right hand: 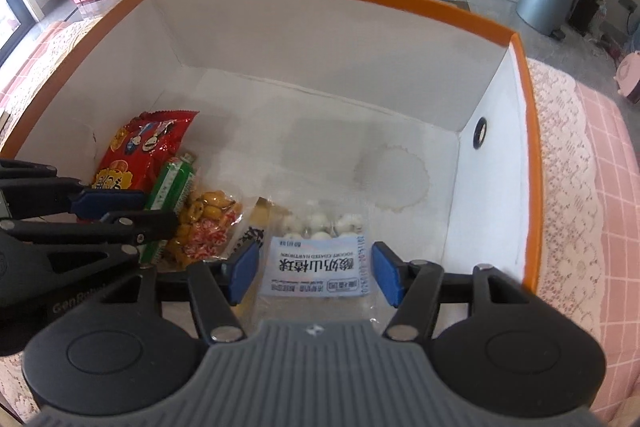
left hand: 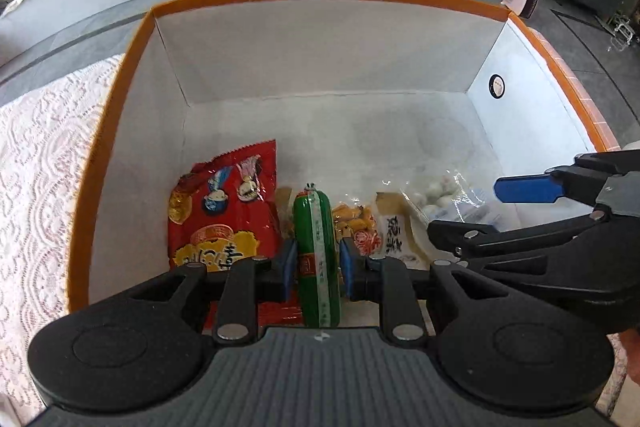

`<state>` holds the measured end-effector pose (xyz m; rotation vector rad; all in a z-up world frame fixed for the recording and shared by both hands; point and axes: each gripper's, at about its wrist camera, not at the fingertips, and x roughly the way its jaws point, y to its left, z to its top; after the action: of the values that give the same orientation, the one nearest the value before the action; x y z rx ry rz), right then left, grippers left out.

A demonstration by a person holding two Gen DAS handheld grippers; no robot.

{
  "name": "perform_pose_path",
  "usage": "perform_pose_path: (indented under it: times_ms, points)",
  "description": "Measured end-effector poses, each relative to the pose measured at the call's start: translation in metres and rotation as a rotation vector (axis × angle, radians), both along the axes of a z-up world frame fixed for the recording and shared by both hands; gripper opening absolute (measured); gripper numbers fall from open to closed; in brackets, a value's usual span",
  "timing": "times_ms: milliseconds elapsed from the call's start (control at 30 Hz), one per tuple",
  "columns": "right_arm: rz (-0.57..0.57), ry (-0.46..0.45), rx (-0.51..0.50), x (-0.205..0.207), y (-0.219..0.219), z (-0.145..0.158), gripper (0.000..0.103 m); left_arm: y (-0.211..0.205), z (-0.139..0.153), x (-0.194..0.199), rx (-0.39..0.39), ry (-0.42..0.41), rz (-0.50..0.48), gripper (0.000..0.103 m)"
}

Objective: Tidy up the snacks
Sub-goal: 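Open both tools to release the items and withdraw from the box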

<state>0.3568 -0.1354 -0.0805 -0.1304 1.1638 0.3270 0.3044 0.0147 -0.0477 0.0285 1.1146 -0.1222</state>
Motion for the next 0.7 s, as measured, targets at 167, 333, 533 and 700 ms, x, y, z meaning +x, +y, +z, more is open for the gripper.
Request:
perform_pose_path:
  times_ms: [167, 333, 533, 700]
  points:
    - [0.009, -0.017, -0.011, -0.003, 0.001, 0.011, 0.064, -0.005, 0.014, -0.007, 0.067, -0.061, 0.003, 0.039]
    - [0.001, -0.072, 0.003, -0.013, -0.007, 0.033, 0.081, 0.004, 0.036, -0.028, 0.076, -0.179, 0.045, 0.054]
    - [-0.044, -0.186, 0.052, -0.034, -0.022, 0.065, 0.094, 0.006, 0.064, -0.061, 0.076, -0.359, 0.088, 0.075]
    - [-0.070, -0.314, 0.077, -0.072, -0.031, 0.092, 0.095, 0.007, 0.089, -0.100, 0.040, -0.479, 0.127, 0.076]
